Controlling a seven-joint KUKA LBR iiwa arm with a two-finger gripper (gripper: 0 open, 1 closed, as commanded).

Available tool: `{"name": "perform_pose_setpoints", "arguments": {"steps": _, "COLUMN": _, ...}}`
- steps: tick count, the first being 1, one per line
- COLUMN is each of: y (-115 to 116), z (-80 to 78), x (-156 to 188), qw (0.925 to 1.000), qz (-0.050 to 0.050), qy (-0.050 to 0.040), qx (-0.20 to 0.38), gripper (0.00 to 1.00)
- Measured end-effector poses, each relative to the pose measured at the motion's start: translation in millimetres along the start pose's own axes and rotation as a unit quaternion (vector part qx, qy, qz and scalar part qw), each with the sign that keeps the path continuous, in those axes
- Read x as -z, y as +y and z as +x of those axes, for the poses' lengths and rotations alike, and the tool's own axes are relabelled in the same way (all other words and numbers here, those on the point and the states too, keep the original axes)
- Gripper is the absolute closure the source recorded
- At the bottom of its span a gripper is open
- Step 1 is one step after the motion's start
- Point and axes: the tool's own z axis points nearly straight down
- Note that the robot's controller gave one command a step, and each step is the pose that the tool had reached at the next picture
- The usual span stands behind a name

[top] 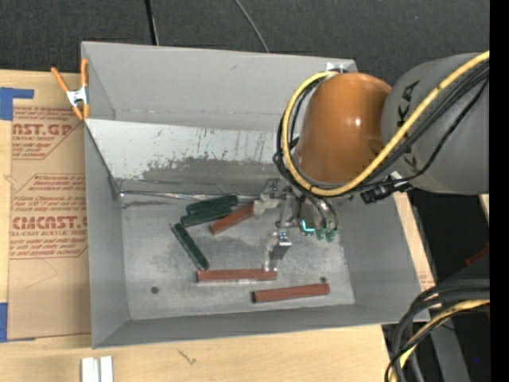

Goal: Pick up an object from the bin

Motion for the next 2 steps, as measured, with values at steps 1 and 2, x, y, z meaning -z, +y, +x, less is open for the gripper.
{"name": "perform_pose_setpoints", "arguments": {"steps": 1, "y": -0.2, "z": -1.7, "x": 4.2, "qw": 1.0, "qz": 0.0, "qy": -0.0039, "qx": 0.0, "gripper": 0.0}}
{"name": "perform_pose_setpoints", "arguments": {"steps": 2, "y": -4.0, "z": 11.9, "x": -42.2, "qw": 0.9998, "qz": -0.001, "qy": -0.0076, "qx": -0.021, "gripper": 0.0}}
